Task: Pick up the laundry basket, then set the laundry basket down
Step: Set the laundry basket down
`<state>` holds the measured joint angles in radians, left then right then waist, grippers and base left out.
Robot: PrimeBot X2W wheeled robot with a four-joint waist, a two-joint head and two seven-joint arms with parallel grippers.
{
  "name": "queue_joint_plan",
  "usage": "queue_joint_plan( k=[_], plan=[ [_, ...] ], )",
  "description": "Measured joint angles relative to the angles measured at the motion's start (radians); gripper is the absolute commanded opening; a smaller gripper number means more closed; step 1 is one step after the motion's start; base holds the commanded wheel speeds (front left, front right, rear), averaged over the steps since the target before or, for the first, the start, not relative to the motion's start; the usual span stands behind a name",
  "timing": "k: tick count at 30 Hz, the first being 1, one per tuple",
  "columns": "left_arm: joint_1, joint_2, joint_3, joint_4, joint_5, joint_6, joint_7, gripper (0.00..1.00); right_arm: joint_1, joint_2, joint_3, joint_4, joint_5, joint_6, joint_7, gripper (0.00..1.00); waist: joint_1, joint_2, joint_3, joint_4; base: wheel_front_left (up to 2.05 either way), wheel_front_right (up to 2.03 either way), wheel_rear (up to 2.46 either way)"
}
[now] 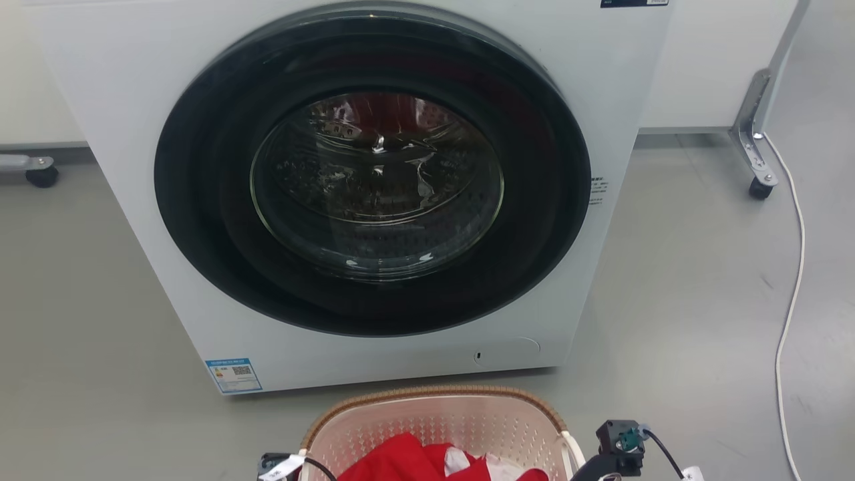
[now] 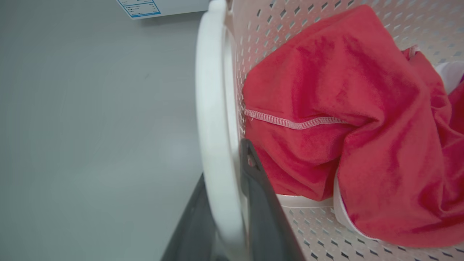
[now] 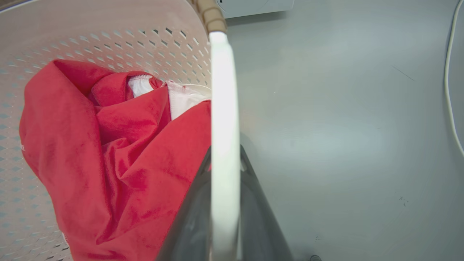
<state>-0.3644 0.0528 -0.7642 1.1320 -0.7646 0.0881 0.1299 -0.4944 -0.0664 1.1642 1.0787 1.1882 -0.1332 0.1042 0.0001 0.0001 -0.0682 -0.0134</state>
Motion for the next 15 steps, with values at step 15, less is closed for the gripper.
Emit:
queue_joint_plan(
  k=[15],
  plan=[
    [-0.163,0.006,0.009,0.0,0.009,0.001,-0.036,0.0,-0.193,-0.001,0.007,0.028,-0.012,0.0,-0.018,0.0,0.0001,0.0001,0.166,-0.001,0.0,0.0,0.0]
  ],
)
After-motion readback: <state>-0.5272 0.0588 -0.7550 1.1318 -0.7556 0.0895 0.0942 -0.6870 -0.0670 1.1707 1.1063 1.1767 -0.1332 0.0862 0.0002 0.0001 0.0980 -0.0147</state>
